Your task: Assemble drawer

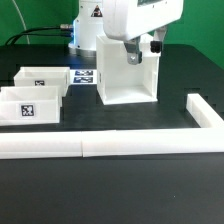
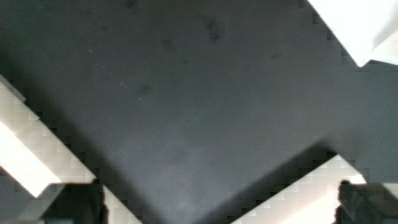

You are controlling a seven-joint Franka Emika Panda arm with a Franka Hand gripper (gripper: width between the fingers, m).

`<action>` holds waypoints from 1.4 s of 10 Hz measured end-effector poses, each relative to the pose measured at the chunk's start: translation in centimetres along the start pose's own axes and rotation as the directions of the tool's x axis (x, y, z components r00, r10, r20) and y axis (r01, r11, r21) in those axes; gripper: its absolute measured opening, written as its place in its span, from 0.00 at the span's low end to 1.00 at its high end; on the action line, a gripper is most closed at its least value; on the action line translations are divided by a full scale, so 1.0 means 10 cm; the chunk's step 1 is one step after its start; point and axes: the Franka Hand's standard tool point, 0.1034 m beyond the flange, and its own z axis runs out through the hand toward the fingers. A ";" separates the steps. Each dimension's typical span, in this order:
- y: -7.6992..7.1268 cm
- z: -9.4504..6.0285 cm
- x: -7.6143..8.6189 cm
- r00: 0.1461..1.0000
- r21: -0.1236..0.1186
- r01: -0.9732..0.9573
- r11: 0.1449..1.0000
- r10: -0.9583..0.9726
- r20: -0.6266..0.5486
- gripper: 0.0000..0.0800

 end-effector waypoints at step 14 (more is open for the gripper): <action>-0.64 -0.26 -0.13 0.920 -0.049 -0.392 0.919 0.390 -0.051 0.81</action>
Offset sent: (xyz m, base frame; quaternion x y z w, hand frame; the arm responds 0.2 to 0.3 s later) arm 0.0000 0.0000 0.0000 0.0000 0.0000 0.0000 1.0000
